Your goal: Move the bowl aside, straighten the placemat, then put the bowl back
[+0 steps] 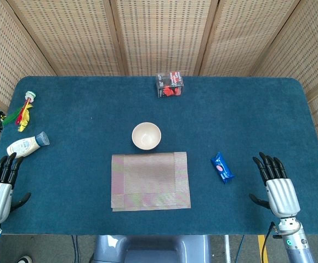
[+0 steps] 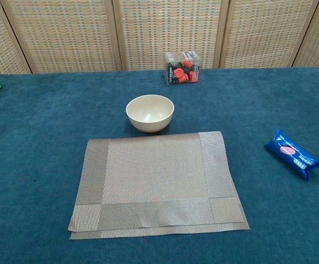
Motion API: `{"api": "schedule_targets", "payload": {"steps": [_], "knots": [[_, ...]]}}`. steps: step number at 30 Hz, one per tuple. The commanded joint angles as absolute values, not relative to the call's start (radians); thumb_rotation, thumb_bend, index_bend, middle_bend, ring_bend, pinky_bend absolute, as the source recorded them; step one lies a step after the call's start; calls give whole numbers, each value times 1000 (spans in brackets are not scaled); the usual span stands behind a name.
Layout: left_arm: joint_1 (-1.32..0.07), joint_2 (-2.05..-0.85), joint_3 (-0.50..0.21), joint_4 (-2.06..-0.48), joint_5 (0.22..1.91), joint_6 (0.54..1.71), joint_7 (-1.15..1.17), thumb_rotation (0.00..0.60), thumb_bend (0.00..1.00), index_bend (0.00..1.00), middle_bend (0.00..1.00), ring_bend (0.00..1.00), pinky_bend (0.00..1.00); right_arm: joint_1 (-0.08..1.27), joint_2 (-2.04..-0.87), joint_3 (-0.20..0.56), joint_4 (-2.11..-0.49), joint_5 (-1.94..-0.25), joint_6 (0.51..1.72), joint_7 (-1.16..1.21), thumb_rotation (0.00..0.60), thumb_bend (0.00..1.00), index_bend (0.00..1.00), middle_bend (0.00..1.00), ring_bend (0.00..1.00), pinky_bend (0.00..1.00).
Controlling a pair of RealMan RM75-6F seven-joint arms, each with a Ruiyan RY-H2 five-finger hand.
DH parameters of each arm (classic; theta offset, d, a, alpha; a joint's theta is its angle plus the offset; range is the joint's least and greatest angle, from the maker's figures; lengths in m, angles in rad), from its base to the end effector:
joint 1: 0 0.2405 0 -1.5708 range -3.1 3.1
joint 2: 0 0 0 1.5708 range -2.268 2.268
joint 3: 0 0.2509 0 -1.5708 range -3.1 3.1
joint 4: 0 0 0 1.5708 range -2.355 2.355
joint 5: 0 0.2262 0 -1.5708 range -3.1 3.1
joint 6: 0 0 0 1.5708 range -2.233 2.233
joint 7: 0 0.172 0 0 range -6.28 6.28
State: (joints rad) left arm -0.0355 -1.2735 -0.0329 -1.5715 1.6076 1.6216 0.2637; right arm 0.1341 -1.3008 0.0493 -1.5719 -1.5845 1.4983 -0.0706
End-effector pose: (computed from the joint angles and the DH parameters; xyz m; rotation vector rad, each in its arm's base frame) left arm -0.2892 0.1891 0.1097 -1.4064 -0.6911 -0.8807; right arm -0.2734 -0.2216 0.0851 1.4562 -0.8822 1.0506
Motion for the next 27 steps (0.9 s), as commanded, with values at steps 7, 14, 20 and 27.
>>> {"api": "schedule_targets", "payload": {"steps": [7, 14, 20, 27], "knots": [[-35, -1275, -29, -1573, 1612, 1620, 271, 600, 136, 0, 0, 0, 0, 128, -1293, 48, -1578, -1594, 1512, -61, 600, 168, 0, 0, 0, 0], [-39, -1279, -27, -1572, 1615, 1612, 275, 600, 135, 0, 0, 0, 0, 130, -1291, 49, -1581, -1595, 1510, -58, 600, 168, 0, 0, 0, 0], [-42, -1282, -28, -1571, 1613, 1609, 279, 600, 135, 0, 0, 0, 0, 131, -1291, 47, -1581, -1595, 1504, -59, 600, 169, 0, 0, 0, 0], [-43, -1285, -27, -1571, 1616, 1608, 286, 600, 135, 0, 0, 0, 0, 130, -1287, 46, -1583, -1596, 1507, -52, 600, 169, 0, 0, 0, 0]]}}
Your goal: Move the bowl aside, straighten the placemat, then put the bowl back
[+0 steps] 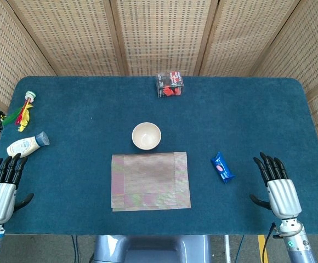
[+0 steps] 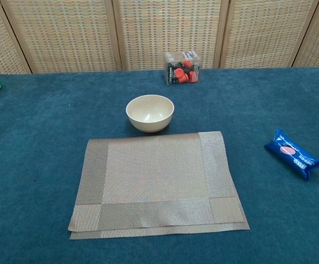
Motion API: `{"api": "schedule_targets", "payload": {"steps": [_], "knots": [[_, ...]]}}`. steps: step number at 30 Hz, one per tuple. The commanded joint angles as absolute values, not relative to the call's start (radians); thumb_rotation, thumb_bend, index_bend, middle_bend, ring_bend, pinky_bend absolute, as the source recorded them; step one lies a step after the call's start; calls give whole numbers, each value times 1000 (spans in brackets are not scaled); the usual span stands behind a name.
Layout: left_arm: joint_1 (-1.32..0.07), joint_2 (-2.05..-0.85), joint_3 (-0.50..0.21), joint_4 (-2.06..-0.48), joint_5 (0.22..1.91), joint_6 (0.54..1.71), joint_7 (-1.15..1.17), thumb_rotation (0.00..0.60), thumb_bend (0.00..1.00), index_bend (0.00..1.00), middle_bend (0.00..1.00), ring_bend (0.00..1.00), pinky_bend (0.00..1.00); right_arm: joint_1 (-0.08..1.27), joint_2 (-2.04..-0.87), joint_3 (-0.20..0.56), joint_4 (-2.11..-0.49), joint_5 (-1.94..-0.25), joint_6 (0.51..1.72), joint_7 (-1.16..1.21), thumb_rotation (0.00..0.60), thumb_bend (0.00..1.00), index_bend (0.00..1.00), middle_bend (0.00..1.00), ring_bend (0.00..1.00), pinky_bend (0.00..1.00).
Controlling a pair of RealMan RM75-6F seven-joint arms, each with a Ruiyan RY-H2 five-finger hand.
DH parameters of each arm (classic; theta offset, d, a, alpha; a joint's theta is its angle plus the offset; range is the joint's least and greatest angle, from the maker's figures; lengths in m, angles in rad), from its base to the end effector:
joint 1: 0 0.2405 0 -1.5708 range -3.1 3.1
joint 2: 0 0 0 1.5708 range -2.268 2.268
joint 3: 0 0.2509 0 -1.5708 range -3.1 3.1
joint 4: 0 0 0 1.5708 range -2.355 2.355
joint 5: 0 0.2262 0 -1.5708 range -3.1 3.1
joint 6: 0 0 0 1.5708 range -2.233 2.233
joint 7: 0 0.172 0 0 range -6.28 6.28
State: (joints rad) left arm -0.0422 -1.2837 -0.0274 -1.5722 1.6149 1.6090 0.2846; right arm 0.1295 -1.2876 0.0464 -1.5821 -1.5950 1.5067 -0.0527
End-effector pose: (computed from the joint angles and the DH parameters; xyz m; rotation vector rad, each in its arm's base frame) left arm -0.2861 0.1899 0.1033 -1.4295 -0.6871 -0.8736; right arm -0.2723 -0.2194 0.0889 1.4540 -0.8880 1.0678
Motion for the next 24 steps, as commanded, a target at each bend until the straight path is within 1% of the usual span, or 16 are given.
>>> {"api": "schedule_targets", "payload": {"steps": [1, 7, 13, 15, 19, 24], "knots": [[-43, -1286, -27, -1570, 1617, 1608, 286, 600, 136, 0, 0, 0, 0, 130, -1287, 45, -1584, -1598, 1507, -52, 600, 169, 0, 0, 0, 0], [-64, -1292, -45, -1580, 1619, 1598, 282, 600, 135, 0, 0, 0, 0, 131, -1286, 42, -1587, -1597, 1499, -54, 600, 169, 0, 0, 0, 0], [-134, -1290, -85, -1600, 1618, 1528, 338, 600, 136, 9, 0, 0, 0, 131, -1282, 44, -1589, -1595, 1499, -44, 600, 169, 0, 0, 0, 0], [-168, -1293, -104, -1612, 1618, 1498, 367, 600, 138, 30, 0, 0, 0, 131, -1280, 46, -1590, -1594, 1501, -38, 600, 169, 0, 0, 0, 0], [-235, -1313, -145, -1631, 1603, 1432, 420, 600, 151, 116, 0, 0, 0, 131, -1275, 47, -1591, -1590, 1499, -24, 600, 169, 0, 0, 0, 0], [-324, -1352, -199, -1640, 1544, 1332, 481, 600, 187, 205, 0, 0, 0, 132, -1267, 52, -1590, -1582, 1495, -1, 600, 169, 0, 0, 0, 0]]}}
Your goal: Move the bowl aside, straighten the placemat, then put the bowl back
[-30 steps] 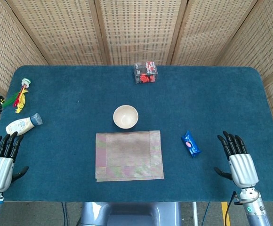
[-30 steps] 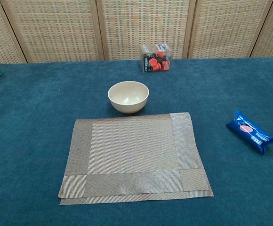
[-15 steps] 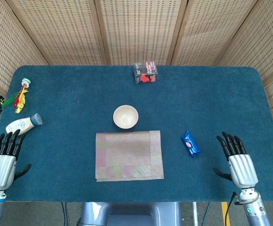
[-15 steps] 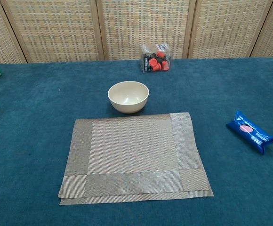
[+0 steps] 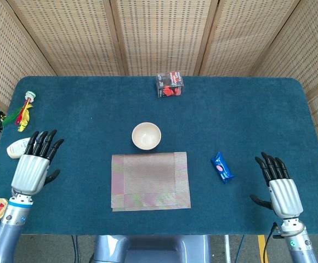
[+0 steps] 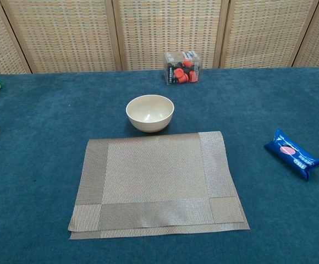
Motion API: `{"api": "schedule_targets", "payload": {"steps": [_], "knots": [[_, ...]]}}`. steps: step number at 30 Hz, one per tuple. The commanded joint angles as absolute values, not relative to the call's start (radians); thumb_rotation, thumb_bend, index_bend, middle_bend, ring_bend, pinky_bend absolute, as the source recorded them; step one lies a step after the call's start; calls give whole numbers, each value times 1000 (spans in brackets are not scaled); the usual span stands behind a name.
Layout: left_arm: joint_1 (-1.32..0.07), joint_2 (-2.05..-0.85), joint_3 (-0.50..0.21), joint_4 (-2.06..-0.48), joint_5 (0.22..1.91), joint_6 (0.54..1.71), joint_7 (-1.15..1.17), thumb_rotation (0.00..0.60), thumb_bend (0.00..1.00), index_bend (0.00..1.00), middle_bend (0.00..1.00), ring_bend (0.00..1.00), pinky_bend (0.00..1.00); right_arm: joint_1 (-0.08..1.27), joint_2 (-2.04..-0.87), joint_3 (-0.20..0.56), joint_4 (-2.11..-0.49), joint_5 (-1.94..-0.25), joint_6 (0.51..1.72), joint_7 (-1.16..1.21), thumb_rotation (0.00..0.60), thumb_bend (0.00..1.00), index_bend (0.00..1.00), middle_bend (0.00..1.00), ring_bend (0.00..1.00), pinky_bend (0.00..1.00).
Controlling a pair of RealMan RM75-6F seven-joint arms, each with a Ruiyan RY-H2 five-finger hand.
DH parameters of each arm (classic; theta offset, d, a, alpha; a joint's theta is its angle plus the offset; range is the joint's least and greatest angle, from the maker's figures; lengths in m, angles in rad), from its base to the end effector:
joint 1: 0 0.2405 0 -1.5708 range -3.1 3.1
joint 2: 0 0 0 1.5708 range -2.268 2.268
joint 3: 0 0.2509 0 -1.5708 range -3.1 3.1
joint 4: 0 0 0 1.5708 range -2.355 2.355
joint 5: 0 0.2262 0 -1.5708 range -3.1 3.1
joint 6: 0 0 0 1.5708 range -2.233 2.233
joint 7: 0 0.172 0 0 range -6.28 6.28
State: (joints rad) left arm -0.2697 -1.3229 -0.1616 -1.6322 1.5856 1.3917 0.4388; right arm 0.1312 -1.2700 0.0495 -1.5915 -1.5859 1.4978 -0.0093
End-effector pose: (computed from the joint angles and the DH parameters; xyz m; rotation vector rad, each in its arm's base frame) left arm -0.2153 0.2756 0.0788 -1.5892 -0.5372 -0.9486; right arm -0.2740 -0.2209 0.0931 1.4408 -0.9239 1.0864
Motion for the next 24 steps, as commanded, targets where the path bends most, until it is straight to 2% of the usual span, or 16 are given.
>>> {"api": "schedule_targets", "payload": {"steps": [1, 11, 24], "knots": [[-342, -1361, -209, -1639, 1528, 1311, 496, 600, 187, 220, 0, 0, 0, 133, -1265, 53, -1589, -1578, 1493, 4, 600, 169, 0, 0, 0, 0], [-538, -1514, -308, -1530, 1328, 1109, 625, 600, 234, 242, 0, 0, 0, 135, -1245, 70, -1581, -1541, 1477, 67, 600, 169, 0, 0, 0, 0], [-748, -1684, -340, -1335, 1183, 975, 730, 600, 235, 303, 0, 0, 0, 141, -1235, 84, -1566, -1512, 1458, 112, 600, 169, 0, 0, 0, 0]]}}
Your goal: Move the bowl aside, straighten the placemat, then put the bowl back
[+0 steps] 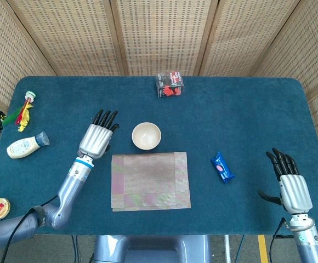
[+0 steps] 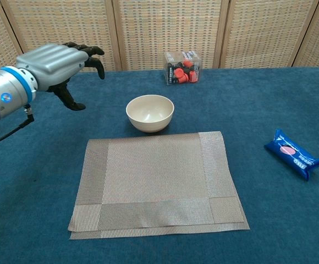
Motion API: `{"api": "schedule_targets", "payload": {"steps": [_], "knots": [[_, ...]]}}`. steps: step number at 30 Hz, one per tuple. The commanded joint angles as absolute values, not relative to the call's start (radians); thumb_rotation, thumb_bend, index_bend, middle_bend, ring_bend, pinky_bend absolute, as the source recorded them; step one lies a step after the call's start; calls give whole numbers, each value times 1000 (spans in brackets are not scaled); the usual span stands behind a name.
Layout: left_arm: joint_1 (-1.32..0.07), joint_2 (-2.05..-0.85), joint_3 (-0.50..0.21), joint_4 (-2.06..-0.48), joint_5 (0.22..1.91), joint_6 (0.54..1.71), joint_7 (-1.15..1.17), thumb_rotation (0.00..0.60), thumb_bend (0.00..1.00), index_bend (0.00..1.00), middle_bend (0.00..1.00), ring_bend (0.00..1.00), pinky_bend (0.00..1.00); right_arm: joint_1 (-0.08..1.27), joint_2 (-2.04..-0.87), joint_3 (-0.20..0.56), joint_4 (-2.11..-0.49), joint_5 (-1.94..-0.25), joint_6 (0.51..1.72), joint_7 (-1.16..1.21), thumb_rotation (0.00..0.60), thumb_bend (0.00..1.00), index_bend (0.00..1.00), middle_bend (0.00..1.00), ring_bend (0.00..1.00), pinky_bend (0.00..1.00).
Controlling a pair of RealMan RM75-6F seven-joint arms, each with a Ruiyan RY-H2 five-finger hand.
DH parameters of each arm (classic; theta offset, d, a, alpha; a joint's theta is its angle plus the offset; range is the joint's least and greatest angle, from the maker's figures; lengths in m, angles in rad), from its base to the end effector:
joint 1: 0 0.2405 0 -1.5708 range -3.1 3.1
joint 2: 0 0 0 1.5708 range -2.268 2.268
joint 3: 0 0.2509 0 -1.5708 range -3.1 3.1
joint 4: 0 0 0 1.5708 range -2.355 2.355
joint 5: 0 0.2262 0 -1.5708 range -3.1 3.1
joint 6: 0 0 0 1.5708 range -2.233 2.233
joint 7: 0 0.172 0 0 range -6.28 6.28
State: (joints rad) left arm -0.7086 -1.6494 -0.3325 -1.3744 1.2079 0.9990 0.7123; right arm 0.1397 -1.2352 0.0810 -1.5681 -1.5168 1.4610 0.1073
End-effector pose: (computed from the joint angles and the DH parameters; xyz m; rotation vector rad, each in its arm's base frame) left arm -0.1132 0.3956 -0.0297 -1.7990 -0.5257 -0.8334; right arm -0.2925 -0.2330 0.1088 1.3660 -1.0017 1.0963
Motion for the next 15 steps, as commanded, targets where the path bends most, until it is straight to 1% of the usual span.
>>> {"api": "schedule_targets", "payload": {"steps": [1, 7, 15], "knots": [[-761, -1695, -340, -1321, 1177, 969, 735, 600, 235, 309, 0, 0, 0, 141, -1234, 85, -1564, -1508, 1456, 115, 600, 169, 0, 0, 0, 0], [-826, -1755, -335, -1258, 1139, 940, 750, 600, 236, 334, 0, 0, 0, 144, -1231, 100, -1548, -1478, 1444, 137, 600, 168, 0, 0, 0, 0], [-887, -1834, -306, -1154, 1114, 910, 755, 600, 238, 346, 0, 0, 0, 143, -1226, 113, -1538, -1457, 1442, 160, 600, 168, 0, 0, 0, 0]]}}
